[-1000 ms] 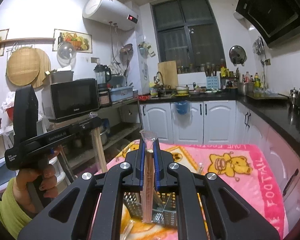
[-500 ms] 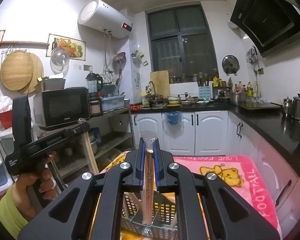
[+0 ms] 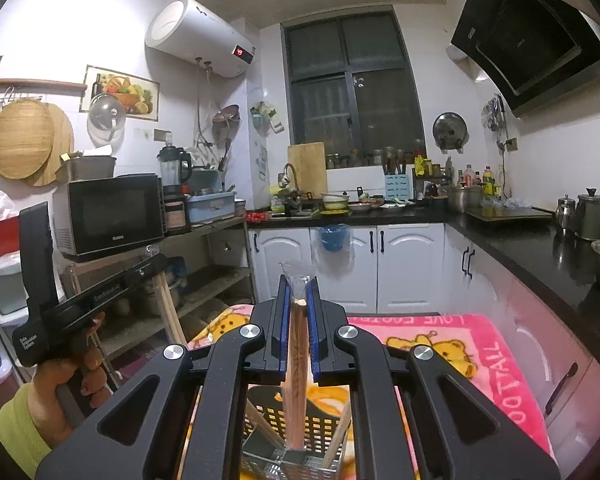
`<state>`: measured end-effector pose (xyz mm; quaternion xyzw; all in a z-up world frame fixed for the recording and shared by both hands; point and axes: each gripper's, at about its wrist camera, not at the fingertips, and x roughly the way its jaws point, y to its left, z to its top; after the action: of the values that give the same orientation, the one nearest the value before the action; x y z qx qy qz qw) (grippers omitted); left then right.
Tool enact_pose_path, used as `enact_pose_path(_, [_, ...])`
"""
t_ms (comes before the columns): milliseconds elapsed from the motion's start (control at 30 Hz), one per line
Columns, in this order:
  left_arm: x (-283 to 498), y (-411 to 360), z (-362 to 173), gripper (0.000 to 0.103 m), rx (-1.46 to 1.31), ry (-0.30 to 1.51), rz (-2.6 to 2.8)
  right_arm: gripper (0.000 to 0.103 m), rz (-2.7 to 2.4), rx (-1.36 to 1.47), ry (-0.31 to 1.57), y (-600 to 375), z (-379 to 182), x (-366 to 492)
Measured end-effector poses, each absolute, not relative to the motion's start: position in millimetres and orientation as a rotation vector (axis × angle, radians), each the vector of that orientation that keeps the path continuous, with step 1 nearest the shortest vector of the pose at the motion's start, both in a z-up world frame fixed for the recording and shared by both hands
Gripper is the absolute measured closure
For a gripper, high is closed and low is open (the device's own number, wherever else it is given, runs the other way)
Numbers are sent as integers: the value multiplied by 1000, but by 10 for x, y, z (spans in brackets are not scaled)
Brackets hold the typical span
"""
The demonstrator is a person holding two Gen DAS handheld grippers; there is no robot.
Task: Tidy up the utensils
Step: 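Lower the chopsticks into the caddy compartments with both tools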
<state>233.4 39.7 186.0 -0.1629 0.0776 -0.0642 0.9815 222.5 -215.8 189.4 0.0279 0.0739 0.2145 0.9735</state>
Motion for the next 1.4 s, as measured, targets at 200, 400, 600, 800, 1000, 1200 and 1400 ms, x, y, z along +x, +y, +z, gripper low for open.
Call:
enact_pose_path(200, [2427,377,1718,100,-328,195,-130,95,421,66,175,-2135,1787,2334])
enact_pose_path(400, [2501,377,1598,100,-334,219,-130,95,413,74,207,-2107,1670,2427])
enact_pose_path(600, [2538,353,1480,100,-340,238,-137,95,409,80,238,-2078,1552,2491])
enact_pose_path(800, [2566,328,1384,100,-339,255,-142,95,409,87,256,-2054,1471,2523])
enact_pose_path(1000, [2559,302,1318,100,-333,262,-152,95,409,91,275,-2039,1374,2550])
enact_pose_path(1200, [2565,277,1216,100,-327,288,-163,95,409,87,301,-1991,1283,2589])
enact_pose_path(1400, [2556,263,1134,100,-322,313,-174,95,407,89,317,-1987,1210,2607])
